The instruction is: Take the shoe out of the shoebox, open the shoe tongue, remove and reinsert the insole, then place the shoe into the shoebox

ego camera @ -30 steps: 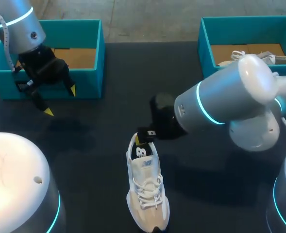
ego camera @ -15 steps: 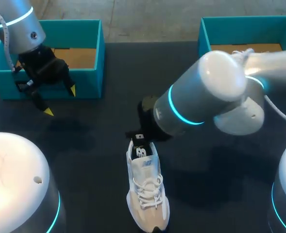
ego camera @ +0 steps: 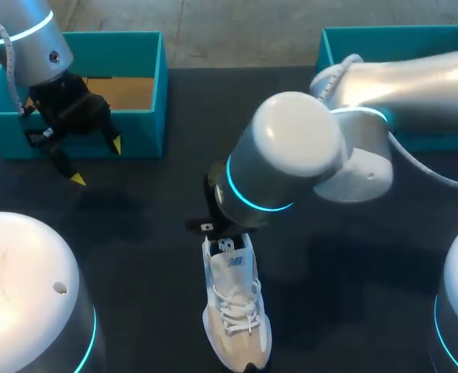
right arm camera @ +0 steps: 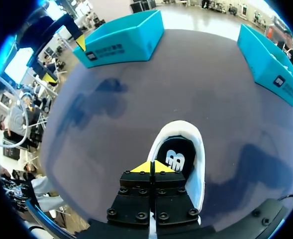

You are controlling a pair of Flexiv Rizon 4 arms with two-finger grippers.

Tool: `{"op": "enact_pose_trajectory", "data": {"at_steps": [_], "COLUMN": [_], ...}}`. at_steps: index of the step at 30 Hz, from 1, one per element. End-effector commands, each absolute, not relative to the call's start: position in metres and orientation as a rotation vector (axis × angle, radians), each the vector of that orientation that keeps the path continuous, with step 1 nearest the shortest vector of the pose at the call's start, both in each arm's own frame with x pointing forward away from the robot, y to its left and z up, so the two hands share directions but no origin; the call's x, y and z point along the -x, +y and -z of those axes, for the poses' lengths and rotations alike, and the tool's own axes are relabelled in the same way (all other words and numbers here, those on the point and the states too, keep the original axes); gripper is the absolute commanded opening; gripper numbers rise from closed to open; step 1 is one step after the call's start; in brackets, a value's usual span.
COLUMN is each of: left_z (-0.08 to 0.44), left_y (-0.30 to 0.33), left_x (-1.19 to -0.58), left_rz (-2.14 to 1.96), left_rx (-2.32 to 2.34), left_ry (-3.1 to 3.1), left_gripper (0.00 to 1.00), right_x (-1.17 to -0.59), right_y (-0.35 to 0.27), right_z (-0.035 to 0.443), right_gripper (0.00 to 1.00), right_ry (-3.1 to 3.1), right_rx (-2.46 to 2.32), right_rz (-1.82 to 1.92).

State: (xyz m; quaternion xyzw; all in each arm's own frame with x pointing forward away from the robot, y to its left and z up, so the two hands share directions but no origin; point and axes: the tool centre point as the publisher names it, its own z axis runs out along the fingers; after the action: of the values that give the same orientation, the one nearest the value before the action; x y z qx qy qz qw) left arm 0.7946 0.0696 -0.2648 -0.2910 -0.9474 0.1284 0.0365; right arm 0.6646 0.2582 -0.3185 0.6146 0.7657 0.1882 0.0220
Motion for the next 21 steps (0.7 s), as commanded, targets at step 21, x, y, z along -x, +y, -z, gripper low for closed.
{"op": "enact_pose_trajectory", "data": {"at_steps": [21], "left_z": [0.264], "left_y": [0.07], "left_x": [-0.794], "left_rz": [-0.389], "left_rx": [0.893], "left_ry": [-2.91], "left_gripper": [1.0], "right_x": [-0.673], "right_y": [0.269], "right_z": [0.343], "right_gripper": [0.0], "right_ry": [2.3], "right_rx": [-1.94], "right_rz": [-0.51]}}
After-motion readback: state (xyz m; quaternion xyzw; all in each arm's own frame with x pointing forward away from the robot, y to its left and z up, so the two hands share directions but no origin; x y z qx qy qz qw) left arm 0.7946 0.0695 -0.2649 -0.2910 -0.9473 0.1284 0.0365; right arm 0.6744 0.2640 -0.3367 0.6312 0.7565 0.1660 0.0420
